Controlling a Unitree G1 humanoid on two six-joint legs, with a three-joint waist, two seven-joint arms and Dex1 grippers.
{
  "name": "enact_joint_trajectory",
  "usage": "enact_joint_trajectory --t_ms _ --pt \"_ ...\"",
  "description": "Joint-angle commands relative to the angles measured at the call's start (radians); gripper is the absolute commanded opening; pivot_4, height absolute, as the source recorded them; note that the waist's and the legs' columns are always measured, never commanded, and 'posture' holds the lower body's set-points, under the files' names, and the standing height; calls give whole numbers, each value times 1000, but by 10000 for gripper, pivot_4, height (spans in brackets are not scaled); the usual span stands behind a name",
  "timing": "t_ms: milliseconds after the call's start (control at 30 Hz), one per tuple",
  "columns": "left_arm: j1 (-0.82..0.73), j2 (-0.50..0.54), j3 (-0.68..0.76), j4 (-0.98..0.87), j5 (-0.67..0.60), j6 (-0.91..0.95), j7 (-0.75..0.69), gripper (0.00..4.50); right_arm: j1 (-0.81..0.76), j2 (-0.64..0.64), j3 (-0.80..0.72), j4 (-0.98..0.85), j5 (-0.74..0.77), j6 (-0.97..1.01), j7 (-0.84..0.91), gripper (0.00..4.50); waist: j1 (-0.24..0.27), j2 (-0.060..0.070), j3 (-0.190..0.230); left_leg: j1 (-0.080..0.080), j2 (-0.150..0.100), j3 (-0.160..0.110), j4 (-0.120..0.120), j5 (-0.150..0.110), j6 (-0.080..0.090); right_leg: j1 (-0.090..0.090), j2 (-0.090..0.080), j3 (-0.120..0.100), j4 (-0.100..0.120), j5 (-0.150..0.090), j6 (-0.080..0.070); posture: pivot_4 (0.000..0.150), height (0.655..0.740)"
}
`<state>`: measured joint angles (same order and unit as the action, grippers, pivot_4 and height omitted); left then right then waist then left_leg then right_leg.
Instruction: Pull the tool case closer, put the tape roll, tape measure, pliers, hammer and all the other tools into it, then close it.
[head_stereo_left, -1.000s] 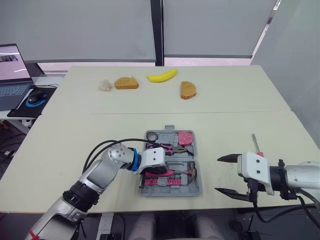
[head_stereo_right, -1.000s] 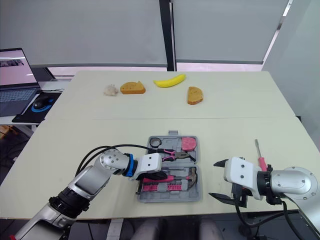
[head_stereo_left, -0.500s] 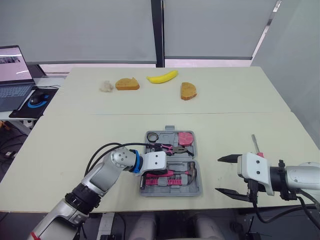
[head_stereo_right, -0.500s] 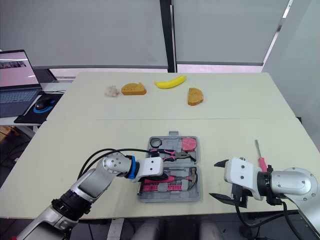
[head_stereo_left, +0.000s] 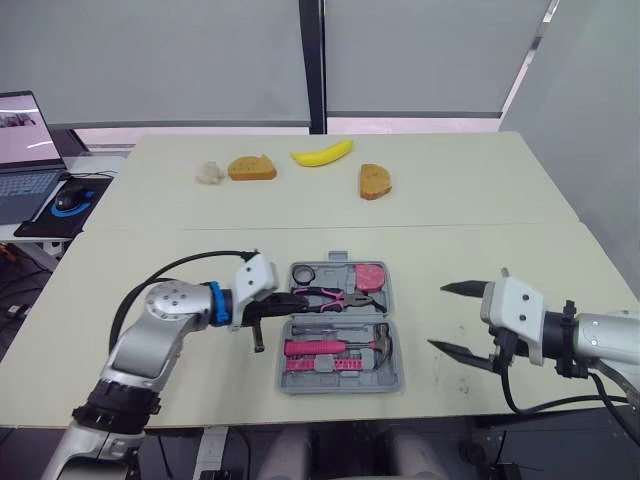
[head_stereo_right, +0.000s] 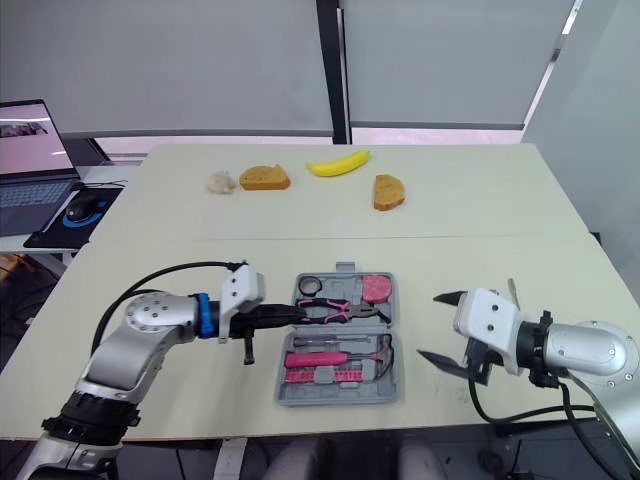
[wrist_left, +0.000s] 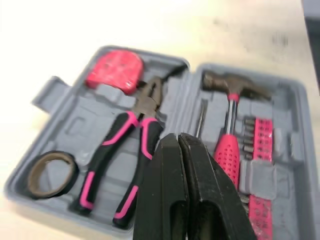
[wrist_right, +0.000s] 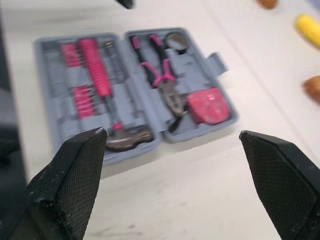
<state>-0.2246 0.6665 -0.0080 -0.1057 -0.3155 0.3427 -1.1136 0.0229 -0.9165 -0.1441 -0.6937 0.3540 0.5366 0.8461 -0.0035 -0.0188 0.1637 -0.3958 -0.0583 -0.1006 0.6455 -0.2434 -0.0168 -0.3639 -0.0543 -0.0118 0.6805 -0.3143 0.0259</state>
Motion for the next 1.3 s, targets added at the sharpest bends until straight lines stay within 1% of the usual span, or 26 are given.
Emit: enact_joint_trajectory --t_ms 33,100,167,267,300,433,533,633,667,767,867,1067,1233,1300 --pt "51 -2 154 -26 -73 10 84 125 -40 17 -80 38 -16 -29 -50 45000 1 0 0 0 0 0 0 0 0 0 0 0 0 0 0 1500 7400" --pt "139 -28 264 -5 -73 -18 178 125 -21 38 -162 77 -31 -52 -79 45000 2 0 0 0 0 0 0 0 0 0 0 0 0 0 0 1500 7400" --pt "203 -39 320 -2 -71 -31 225 125 3 57 -219 99 -44 -70 -102 45000 2 0 0 0 0 0 0 0 0 0 0 0 0 0 0 1500 7400" --pt "304 -74 378 -16 -60 -74 292 6290 93 102 -324 132 -74 -121 -130 45000 7 0 0 -1 0 1 -1 0 0 -1 -1 1 -1 0 0 1500 7400" --pt "324 -83 389 -17 -57 -88 308 9060 114 114 -347 141 -80 -135 -135 45000 11 0 0 -1 0 0 0 0 0 -1 -1 1 -1 0 0 1500 7400" --pt "405 -145 441 32 -39 -187 391 22698 252 207 -458 197 -95 -213 -160 45000 24 0 0 -1 0 0 -1 0 0 0 -1 1 0 0 0 1500 7400" --pt "428 -180 457 52 -52 -197 436 32595 355 272 -515 250 -105 -275 -165 45000 28 2 -1 0 0 1 -1 0 0 0 -1 1 0 0 0 1500 7400" --pt "458 -196 466 55 -57 -208 452 42818 431 319 -555 281 -94 -303 -168 45000 26 2 -1 0 0 1 -1 0 0 0 -1 1 0 0 0 1500 7400" --pt "470 -200 472 57 -58 -210 458 44706 454 336 -566 288 -89 -307 -173 45000 26 3 -2 0 0 2 -1 0 0 0 -1 2 0 0 0 1500 7400" --pt "501 -207 493 62 -69 -206 475 44706 504 369 -582 303 -81 -329 -176 45000 22 5 -3 0 1 2 -1 0 0 -1 -1 2 0 0 -1 1500 7400" --pt "533 -199 498 60 -73 -209 467 44706 520 375 -580 313 -77 -338 -175 45000 16 5 -4 1 2 3 -2 0 0 -1 0 1 0 -2 -3 1500 7400" --pt "585 -170 489 31 -81 -212 422 44706 516 352 -563 340 -86 -349 -163 45000 12 6 -4 1 2 3 -2 0 0 -1 0 1 0 -2 -4 1500 7400" --pt "612 -123 500 28 -85 -223 376 44706 526 316 -558 387 -89 -347 -136 45000 13 6 -4 1 2 3 -2 0 0 0 -1 1 -1 -2 -4 1500 7400" --pt "642 -99 489 21 -76 -246 331 44706 548 296 -549 388 -81 -327 -103 45000 13 6 -4 1 2 3 -2 -1 0 0 -1 1 -1 -3 -4 1500 7400"
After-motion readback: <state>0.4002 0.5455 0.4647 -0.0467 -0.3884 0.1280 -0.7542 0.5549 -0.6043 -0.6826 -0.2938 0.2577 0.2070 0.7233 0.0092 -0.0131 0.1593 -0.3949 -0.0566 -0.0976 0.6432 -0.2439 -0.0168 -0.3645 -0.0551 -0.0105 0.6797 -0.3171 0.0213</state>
